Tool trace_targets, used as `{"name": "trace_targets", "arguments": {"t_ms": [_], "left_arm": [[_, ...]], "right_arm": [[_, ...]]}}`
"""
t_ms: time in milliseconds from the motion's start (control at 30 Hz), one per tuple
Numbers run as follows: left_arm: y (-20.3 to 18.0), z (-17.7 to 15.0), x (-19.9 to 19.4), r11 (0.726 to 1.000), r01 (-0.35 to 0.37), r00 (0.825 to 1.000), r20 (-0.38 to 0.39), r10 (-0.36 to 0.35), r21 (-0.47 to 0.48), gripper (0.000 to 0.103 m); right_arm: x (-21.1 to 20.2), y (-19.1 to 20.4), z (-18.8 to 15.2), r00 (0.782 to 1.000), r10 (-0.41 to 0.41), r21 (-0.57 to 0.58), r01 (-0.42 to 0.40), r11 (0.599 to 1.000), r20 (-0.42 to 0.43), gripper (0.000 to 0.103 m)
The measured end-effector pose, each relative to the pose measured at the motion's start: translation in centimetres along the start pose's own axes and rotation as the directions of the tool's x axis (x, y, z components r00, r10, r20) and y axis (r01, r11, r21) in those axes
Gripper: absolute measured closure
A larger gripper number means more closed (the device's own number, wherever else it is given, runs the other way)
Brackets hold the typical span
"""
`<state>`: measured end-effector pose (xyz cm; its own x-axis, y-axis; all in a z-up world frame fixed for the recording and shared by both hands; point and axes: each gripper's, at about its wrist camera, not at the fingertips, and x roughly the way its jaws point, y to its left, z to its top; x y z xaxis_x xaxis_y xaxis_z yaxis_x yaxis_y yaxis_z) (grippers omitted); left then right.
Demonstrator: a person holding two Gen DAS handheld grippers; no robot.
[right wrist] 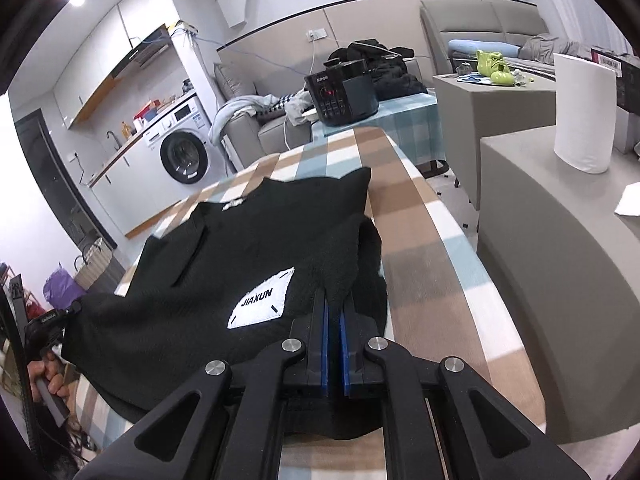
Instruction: Fold small clothes
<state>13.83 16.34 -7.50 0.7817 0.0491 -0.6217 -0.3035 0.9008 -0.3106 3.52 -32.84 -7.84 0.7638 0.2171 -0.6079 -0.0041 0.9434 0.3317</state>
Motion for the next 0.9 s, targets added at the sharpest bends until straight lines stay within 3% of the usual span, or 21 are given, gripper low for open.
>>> {"name": "trace_targets", "arguments": {"t_ms": [133, 233, 333, 400, 433, 467, 533, 567, 733, 900], "left_arm": [[-0.5, 2.0, 2.3, 1.000, -0.006, 1.000, -0.010, 0.006, -0.020, 0.101], [-0.6, 2.7, 4.7, 0.999, -0.019, 0.998, -0.064, 0.017, -0.031, 0.100], [-0.3, 2.0, 6.1, 0.999, -0.033, 0.994, -0.108, 0.030, -0.024, 0.100], [0.2, 1.3, 6.6, 0.999, -0.036, 0.988, -0.148, 0.031, -0.035, 0.097], [0.6, 0.9, 6.8, 0.999, -0.031, 0.986, -0.167, 0.023, -0.040, 0.086], [1.0, 0.4, 6.7, 0.998, -0.025, 0.982, -0.188, 0.015, -0.052, 0.069], [2.0, -0.8, 6.0, 0.997, -0.021, 0.982, -0.191, 0.006, -0.076, 0.043], [2.4, -1.6, 5.6, 0.997, -0.016, 0.982, -0.189, 0.001, -0.081, 0.040], [2.4, -3.9, 5.5, 0.999, -0.010, 0.976, -0.219, 0.000, -0.045, 0.040], [1.1, -4.8, 5.6, 1.000, -0.009, 0.983, -0.184, 0.008, -0.003, 0.040]], "right_arm": [[2.1, -0.2, -0.4, 0.998, -0.042, 0.029, 0.043, 0.999, -0.049, 0.099], [3.4, -0.8, -1.0, 0.991, -0.086, 0.034, 0.089, 0.995, -0.099, 0.099], [4.2, -1.0, -1.2, 0.982, -0.115, 0.013, 0.118, 0.993, -0.150, 0.098], [4.0, -1.4, -1.3, 0.984, -0.095, 0.033, 0.101, 0.994, -0.149, 0.091], [3.8, -1.6, -1.2, 0.986, -0.080, 0.051, 0.088, 0.995, -0.147, 0.083], [3.7, -2.0, -1.2, 0.988, -0.063, 0.077, 0.075, 0.994, -0.140, 0.069], [3.6, -2.8, -1.1, 0.992, -0.025, 0.126, 0.041, 0.991, -0.122, 0.055], [3.7, -2.9, -1.1, 0.992, -0.021, 0.138, 0.039, 0.990, -0.125, 0.055], [5.2, -2.5, -1.0, 0.989, -0.001, 0.148, 0.023, 0.989, -0.150, 0.055], [6.5, -1.2, -0.5, 0.987, -0.015, 0.099, 0.031, 0.995, -0.158, 0.058]]}}
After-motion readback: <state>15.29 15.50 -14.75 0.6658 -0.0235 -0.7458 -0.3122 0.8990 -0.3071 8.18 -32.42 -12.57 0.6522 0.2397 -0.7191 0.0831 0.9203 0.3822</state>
